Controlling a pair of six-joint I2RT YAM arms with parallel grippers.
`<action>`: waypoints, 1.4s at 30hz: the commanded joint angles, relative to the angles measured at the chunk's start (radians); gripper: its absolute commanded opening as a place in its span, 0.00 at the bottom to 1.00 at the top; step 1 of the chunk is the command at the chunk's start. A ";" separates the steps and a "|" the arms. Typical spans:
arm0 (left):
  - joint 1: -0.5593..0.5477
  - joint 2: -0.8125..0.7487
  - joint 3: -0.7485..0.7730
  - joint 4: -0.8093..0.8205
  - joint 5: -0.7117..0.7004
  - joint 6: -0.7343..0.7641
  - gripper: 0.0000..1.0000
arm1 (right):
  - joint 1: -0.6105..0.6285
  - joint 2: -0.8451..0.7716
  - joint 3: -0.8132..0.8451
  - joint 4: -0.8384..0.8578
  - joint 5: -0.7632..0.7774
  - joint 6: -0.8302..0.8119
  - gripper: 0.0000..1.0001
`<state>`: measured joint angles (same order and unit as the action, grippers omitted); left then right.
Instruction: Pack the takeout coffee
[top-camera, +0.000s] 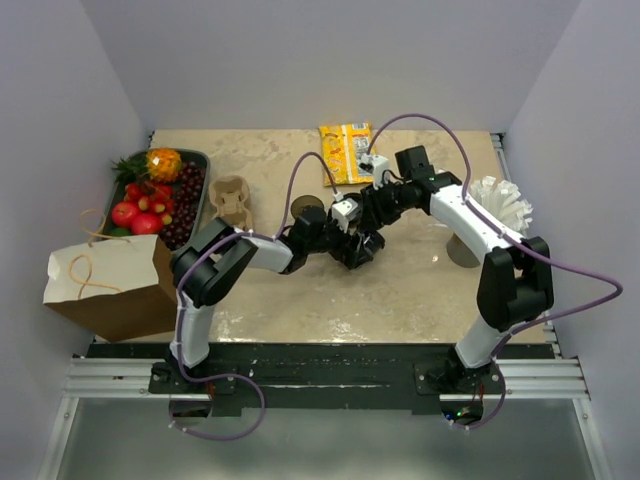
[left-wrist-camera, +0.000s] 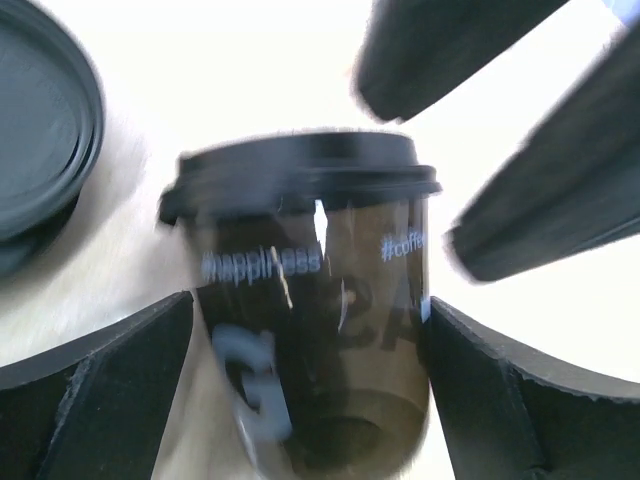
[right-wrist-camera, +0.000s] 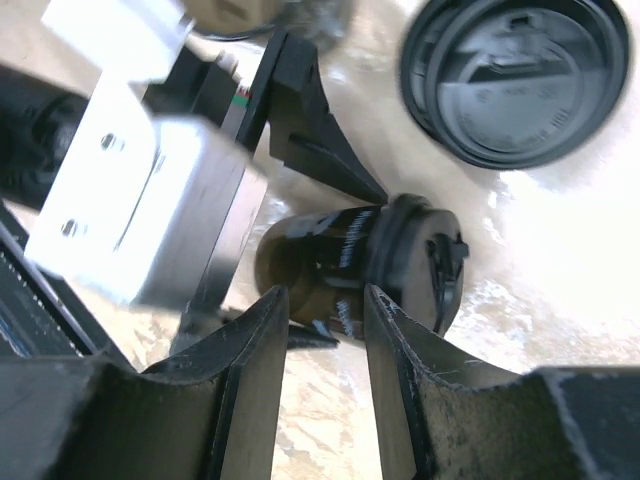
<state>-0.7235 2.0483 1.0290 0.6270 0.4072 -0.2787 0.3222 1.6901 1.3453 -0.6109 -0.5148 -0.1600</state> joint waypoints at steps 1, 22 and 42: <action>0.027 -0.123 -0.085 0.034 0.054 0.015 1.00 | 0.032 -0.056 -0.021 0.014 0.001 -0.038 0.40; 0.072 -0.338 -0.238 -0.270 0.083 -0.063 0.64 | -0.044 0.057 0.084 -0.016 0.130 -0.047 0.44; 0.009 -0.142 -0.139 -0.061 0.113 -0.177 0.61 | -0.048 0.002 -0.063 -0.084 0.397 -0.053 0.38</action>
<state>-0.6968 1.8751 0.8330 0.4759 0.5163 -0.4210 0.2802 1.7679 1.3247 -0.6540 -0.1913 -0.2028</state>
